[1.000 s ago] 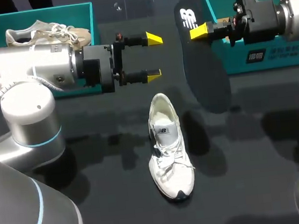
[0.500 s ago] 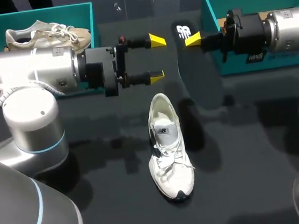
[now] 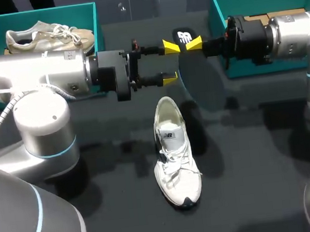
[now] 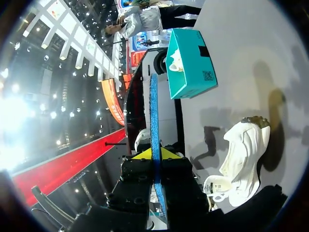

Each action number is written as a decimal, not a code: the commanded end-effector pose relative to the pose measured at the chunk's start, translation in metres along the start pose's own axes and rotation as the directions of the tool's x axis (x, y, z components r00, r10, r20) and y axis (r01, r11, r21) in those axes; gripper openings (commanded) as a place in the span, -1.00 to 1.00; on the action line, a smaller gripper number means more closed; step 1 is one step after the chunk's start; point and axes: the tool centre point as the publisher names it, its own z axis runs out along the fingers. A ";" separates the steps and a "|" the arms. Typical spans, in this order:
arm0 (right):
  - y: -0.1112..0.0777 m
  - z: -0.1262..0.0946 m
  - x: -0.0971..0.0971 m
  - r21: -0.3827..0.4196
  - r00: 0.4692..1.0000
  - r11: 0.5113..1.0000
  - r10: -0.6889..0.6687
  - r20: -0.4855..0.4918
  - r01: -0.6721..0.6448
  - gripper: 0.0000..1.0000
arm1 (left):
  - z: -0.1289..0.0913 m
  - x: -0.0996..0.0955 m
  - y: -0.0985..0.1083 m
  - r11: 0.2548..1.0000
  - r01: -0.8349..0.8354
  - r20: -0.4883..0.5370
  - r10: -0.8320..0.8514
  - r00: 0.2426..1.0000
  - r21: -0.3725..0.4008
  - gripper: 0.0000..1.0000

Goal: Take the shoe out of the shoebox, open the shoe tongue, remove and reinsert the insole, then place the shoe into the shoebox

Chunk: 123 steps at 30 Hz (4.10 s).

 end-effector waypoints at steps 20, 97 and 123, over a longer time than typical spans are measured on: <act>0.005 0.015 -0.004 -0.056 1.000 0.998 0.014 0.012 -0.014 -1.00 | 0.027 0.010 0.002 1.000 -0.013 0.005 0.013 1.000 -0.004 -0.26; -0.045 -0.049 -0.006 -0.039 0.985 0.984 -0.174 -0.020 0.173 1.00 | -0.039 -0.005 -0.029 0.381 0.920 -0.083 -0.918 0.388 0.087 -1.00; -0.045 -0.049 -0.006 -0.039 0.985 0.984 -0.174 -0.020 0.173 1.00 | -0.050 -0.011 -0.051 -0.624 0.781 -0.065 -0.781 -0.622 0.029 -1.00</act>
